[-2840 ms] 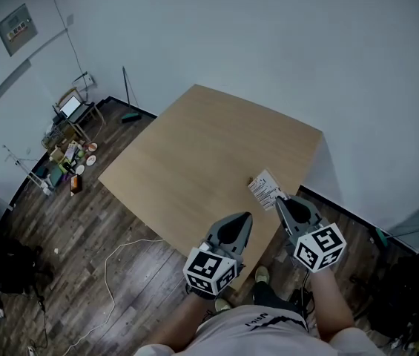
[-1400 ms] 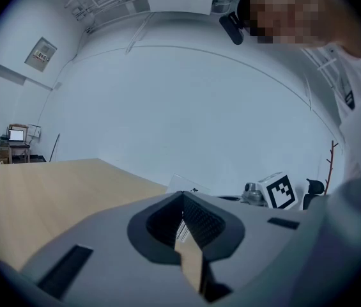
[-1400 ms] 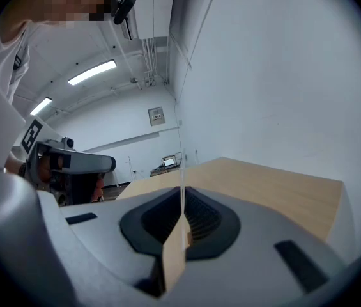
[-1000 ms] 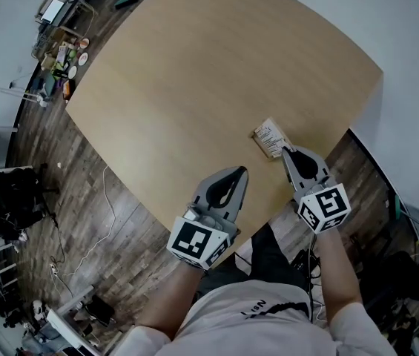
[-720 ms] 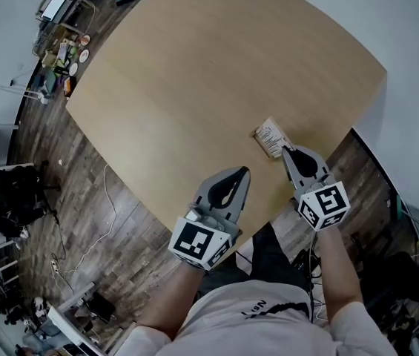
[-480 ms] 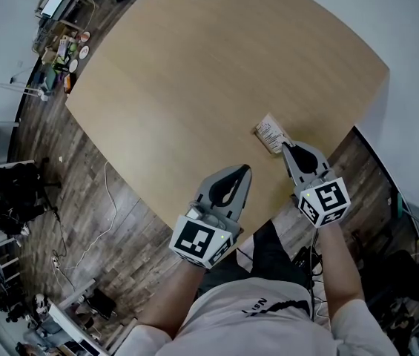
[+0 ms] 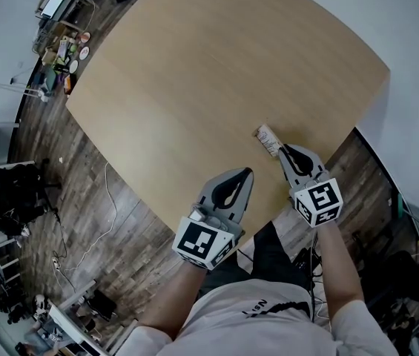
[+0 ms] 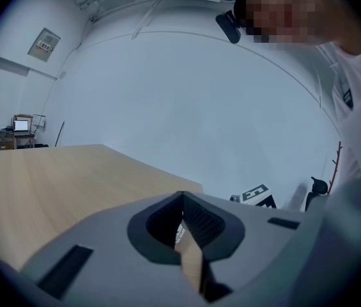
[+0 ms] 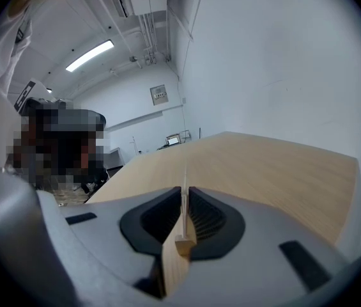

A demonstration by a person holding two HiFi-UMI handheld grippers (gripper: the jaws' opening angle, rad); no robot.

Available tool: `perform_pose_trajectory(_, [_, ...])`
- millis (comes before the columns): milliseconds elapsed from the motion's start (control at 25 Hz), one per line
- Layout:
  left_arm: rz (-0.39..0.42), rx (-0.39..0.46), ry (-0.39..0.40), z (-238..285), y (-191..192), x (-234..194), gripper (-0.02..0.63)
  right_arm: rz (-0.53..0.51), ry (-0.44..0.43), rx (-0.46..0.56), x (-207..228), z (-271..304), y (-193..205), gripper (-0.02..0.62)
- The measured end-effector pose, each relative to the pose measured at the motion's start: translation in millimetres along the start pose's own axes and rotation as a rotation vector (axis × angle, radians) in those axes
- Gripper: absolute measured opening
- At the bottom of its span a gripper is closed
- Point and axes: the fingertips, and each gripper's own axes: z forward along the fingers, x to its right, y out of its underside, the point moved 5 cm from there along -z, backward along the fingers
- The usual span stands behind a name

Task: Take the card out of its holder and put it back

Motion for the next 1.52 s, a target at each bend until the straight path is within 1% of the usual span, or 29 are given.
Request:
perform_pose_trajectory(200, [0.003,-0.001,0.004,-3.2,-2.4,-1.4,0.012,-0.013,0.022,0.011,-2.5,-3.6,-10.4,0.029])
perform_pose_trajectory(400, [0.017,0.012,0.024,-14.0,0.0,8.0,0.012,-0.028,0.071,0.036,-10.0,-23.5,-23.1,0.029])
perform_pose_trajectory(560, [0.023,0.011,0.042,-34.4,-3.2,16.5,0.012,-0.03,0.111,0.068,-31.6,-47.3,-41.3,0.029])
perform_pose_trajectory(720, [0.032,0.003,0.068,-67.0,-4.0,30.8,0.012,-0.01,0.131,0.114,-75.0,-77.2,-54.1,0.029])
perform_pose_trajectory(920, [0.045,-0.001,0.117,-121.8,-4.6,48.0,0.012,0.013,0.139,0.166,-150.2,-110.6,-64.4,0.024])
perform_pose_trajectory(1240, [0.03,0.032,0.153,-206.0,-10.6,58.0,0.012,0.041,0.148,0.236,-256.8,-144.0,-81.4,0.015])
perform_pose_trajectory(1400, [0.045,0.056,0.176,-236.5,-18.9,62.9,0.012,0.03,0.166,0.261,-294.7,-161.4,-88.1,0.015])
perform_pose_trajectory(1520, [0.059,0.058,0.184,-252.3,-21.3,64.8,0.012,0.025,0.191,0.274,-314.3,-172.8,-88.3,0.014])
